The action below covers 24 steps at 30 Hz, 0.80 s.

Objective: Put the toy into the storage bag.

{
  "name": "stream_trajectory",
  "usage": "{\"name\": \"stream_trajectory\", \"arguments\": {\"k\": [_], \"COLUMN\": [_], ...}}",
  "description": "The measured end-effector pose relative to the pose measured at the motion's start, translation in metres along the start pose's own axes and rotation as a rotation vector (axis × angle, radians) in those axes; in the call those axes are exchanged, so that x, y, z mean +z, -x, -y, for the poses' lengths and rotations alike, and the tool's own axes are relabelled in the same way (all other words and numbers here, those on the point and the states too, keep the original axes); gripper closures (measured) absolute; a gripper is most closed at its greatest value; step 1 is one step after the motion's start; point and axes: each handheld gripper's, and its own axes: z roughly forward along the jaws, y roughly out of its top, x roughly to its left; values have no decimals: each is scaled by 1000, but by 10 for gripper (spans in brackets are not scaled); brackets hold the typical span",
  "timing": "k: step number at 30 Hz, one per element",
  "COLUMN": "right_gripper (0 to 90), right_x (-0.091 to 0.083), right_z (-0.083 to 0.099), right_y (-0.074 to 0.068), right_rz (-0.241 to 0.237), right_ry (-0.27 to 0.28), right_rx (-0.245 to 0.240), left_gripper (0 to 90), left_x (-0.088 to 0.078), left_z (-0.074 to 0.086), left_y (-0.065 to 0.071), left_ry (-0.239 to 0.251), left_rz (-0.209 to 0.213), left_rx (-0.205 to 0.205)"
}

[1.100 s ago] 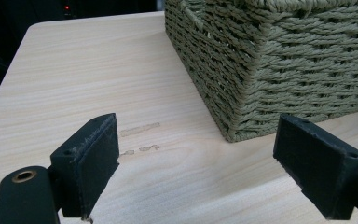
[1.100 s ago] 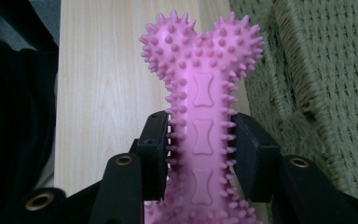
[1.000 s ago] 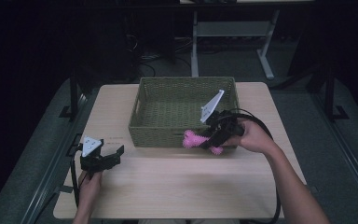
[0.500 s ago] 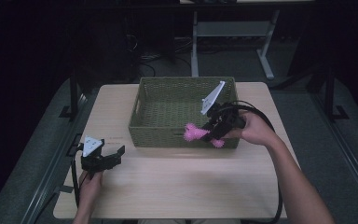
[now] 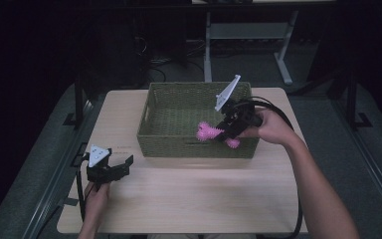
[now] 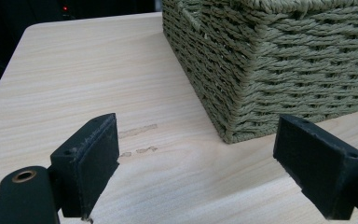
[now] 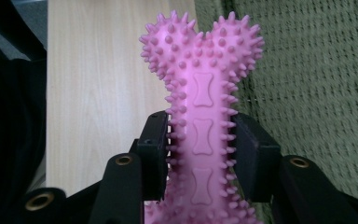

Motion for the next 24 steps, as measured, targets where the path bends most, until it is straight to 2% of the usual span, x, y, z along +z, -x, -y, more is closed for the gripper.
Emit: {"name": "stream_trajectory", "arguments": {"k": [24], "right_gripper": [584], "right_x": [-3], "right_z": [-7], "right_y": [32], "right_rz": [0], "right_ry": [-3], "right_rx": [44], "left_gripper": [137], "left_x": [1], "left_z": [0], "left_y": [1], "left_ry": [-2], "left_rz": [3], "left_rx": [2]}}
